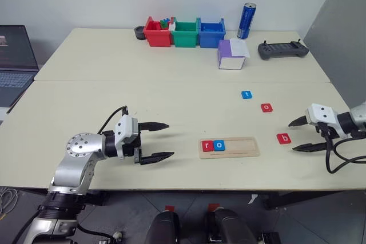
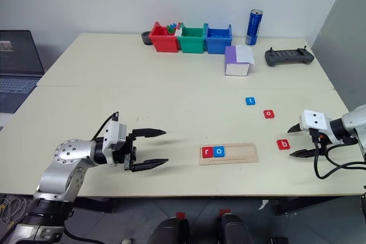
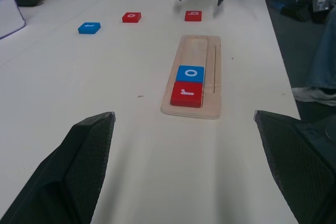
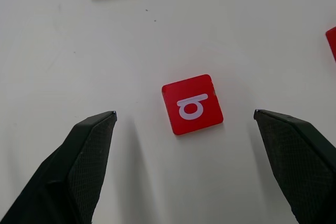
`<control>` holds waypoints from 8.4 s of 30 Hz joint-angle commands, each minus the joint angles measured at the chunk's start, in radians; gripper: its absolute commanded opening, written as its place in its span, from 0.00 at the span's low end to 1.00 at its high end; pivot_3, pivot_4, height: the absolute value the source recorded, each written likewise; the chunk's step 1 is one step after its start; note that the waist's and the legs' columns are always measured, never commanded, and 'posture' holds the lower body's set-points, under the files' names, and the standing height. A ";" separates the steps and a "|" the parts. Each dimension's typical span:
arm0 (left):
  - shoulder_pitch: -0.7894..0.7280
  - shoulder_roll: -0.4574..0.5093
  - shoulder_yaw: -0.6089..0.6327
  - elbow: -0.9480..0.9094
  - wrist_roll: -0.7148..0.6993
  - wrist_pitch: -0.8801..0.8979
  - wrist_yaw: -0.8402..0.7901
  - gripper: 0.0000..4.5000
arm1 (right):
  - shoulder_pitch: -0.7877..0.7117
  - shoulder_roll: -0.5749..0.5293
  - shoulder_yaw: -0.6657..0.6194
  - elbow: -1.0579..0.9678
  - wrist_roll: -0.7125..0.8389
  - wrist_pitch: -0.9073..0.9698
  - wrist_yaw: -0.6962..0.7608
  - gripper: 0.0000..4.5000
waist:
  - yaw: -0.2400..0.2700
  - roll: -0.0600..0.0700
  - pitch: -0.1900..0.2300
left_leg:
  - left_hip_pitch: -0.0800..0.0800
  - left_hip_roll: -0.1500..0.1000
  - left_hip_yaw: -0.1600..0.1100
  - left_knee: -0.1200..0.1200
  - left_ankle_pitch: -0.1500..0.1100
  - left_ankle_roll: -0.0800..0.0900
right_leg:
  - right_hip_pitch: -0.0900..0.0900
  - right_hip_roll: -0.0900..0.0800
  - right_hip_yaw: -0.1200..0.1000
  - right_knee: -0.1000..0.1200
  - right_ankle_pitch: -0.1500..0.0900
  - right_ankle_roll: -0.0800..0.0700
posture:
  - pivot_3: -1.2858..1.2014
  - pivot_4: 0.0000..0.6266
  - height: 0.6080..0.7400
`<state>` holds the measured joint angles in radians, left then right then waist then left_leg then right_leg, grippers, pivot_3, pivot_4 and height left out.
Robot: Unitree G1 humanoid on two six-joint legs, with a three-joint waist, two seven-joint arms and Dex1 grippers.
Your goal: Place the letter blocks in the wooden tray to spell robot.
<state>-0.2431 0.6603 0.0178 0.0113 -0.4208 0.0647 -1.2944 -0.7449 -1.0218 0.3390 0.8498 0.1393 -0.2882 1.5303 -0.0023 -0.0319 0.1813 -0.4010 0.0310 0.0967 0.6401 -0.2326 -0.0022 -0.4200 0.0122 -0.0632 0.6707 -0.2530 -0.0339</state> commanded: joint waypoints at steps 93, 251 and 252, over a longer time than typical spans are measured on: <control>0.026 0.012 0.019 -0.043 -0.035 -0.011 0.011 1.00 | 0.050 0.323 0.085 -0.772 -0.087 0.752 -0.208 0.32 | 0.000 0.000 0.000 | 0.001 0.000 -0.001 0.005 0.000 0.000 | -0.001 -0.001 -0.001 0.009 -0.001 -0.003 | 0.52 0.24 1.00; -0.006 0.014 0.002 -0.020 -0.015 -0.021 0.016 1.00 | -0.084 0.581 -0.507 -0.337 0.001 1.105 -1.243 0.99 | -0.007 0.000 0.000 | -0.001 -0.001 0.000 0.003 0.000 0.000 | -0.003 -0.002 0.000 0.008 -0.002 -0.003 | 0.52 0.24 1.00; -0.004 0.015 0.003 -0.021 -0.015 -0.021 0.017 1.00 | -0.086 0.583 -0.506 -0.329 0.000 1.100 -1.244 0.99 | -0.006 0.000 0.000 | -0.001 -0.001 0.000 0.003 0.000 0.000 | -0.003 -0.002 0.000 0.008 -0.002 -0.003 | 0.52 0.24 1.00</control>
<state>-0.2470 0.6652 0.0050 0.0283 -0.4293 0.0538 -1.2779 -0.8061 -0.4372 -0.1638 0.5260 0.1379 0.8342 0.2857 -0.0086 -0.0317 0.1812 -0.4023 0.0302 0.0967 0.6426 -0.2329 -0.0020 -0.4233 0.0104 -0.0634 0.6789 -0.2547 -0.0367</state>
